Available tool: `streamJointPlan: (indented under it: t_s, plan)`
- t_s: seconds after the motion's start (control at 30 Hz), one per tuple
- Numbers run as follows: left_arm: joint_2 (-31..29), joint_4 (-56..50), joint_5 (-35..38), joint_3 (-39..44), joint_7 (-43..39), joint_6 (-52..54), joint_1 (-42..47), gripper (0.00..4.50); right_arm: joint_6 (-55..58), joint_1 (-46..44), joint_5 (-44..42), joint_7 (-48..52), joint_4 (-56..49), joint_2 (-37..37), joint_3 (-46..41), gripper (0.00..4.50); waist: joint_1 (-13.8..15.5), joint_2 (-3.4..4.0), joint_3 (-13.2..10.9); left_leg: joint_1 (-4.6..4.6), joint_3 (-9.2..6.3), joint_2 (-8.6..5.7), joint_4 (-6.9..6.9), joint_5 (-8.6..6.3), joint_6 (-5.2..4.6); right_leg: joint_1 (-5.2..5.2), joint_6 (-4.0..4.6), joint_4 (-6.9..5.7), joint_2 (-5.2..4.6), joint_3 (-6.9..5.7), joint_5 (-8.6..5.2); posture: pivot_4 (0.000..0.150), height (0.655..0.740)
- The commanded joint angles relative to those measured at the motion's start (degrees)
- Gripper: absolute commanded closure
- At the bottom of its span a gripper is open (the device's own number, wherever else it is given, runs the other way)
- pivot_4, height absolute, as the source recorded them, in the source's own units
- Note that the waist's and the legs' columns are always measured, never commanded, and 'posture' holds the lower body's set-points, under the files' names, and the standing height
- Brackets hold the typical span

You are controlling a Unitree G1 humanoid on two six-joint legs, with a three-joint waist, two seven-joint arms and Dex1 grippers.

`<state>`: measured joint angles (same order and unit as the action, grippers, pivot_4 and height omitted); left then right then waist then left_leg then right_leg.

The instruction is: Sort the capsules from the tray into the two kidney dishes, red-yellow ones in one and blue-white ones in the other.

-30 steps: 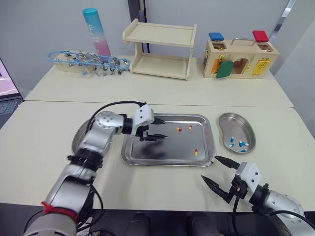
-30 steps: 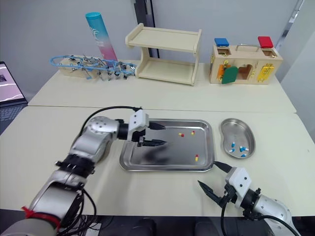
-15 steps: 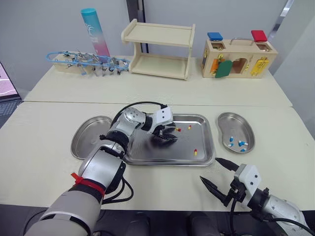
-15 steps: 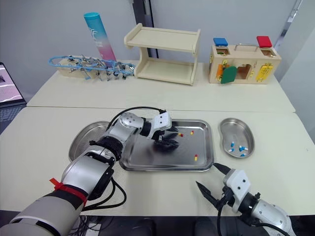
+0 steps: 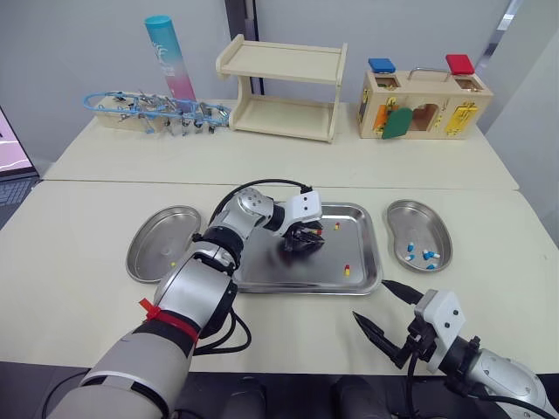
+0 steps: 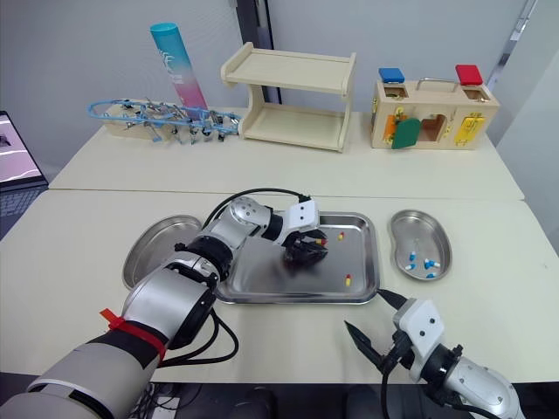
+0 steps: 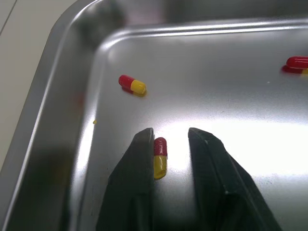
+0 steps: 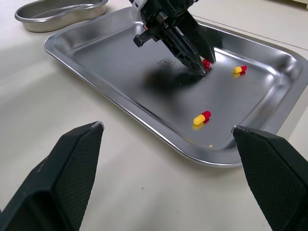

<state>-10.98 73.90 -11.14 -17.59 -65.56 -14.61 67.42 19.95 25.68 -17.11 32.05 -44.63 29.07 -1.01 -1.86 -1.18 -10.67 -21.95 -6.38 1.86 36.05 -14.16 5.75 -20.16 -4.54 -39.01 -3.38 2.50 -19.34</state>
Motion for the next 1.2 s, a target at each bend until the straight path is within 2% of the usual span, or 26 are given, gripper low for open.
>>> streamJointPlan:
  t_s: [0.03,0.4,0.53,0.67,0.83,1.0,1.13,1.2]
  plan:
    - [-0.33,1.24,-2.39,-0.62,0.41,1.22,-0.08,4.45,0.59,-0.48,-1.43,-0.46,-2.81,0.29,-1.21,0.00,0.00,0.00,0.01,0.01,0.00,0.00,0.00,0.00,0.00,0.00,0.00,0.00,0.00,0.00,0.00,0.150,0.7400]
    - [-3.40,-2.61,1.78,4.19,-5.60,0.37,0.91,4.45,0.76,-3.72,-1.57,0.72,-1.08,0.73,-0.47,0.00,-0.12,0.00,0.01,0.00,0.00,0.00,0.00,0.00,0.00,-0.04,0.00,-0.03,0.00,0.00,0.00,0.150,0.7400]
    - [-8.10,-11.32,6.36,7.96,-10.07,4.07,-0.19,4.45,-0.51,-5.81,-0.84,2.66,0.70,1.81,0.85,0.00,-0.09,-0.01,0.00,-0.07,-0.02,0.00,0.00,0.00,0.00,-0.08,0.00,-0.03,0.00,-0.01,0.00,0.150,0.7400]
    - [-15.79,-33.10,11.88,11.94,-12.36,17.71,-9.24,4.45,-2.31,-8.72,-0.29,5.95,3.17,3.56,3.02,0.00,-1.25,0.06,0.03,-0.03,-0.03,0.01,-0.04,0.01,0.00,-0.07,0.01,-0.03,0.00,0.02,0.00,0.150,0.7400]
    - [-28.31,-56.88,16.10,19.26,-8.10,35.47,-23.36,4.45,-4.58,-12.68,-0.29,9.87,6.28,4.99,5.34,0.00,-1.83,0.08,0.03,0.00,-0.06,0.04,-0.03,0.01,0.01,-0.06,0.02,-0.04,0.00,0.03,0.00,0.150,0.7400]
    - [-36.70,-69.52,19.04,29.91,-0.45,46.33,-37.80,4.45,-6.33,-17.60,-0.63,13.22,10.22,4.86,7.55,0.00,-1.20,0.07,0.02,0.02,-0.08,0.05,-0.01,0.00,-0.01,-0.03,0.02,-0.05,0.00,0.00,0.00,0.150,0.7400]
    - [-38.58,-75.54,19.82,38.83,5.98,50.23,-49.25,4.45,-7.31,-21.11,-0.82,15.04,13.18,4.24,8.83,0.00,-0.74,0.06,0.02,0.03,-0.03,0.05,-0.01,0.00,-0.01,-0.03,0.02,-0.03,-0.02,0.02,0.00,0.150,0.7400]
    - [-38.25,-77.36,20.76,40.58,8.08,51.56,-52.30,4.45,-7.79,-22.03,-0.80,15.65,14.25,4.08,9.23,0.00,-0.16,0.04,0.01,0.02,-0.08,0.07,-0.01,0.00,-0.01,-0.04,0.02,-0.06,-0.01,-0.05,0.00,0.150,0.7400]
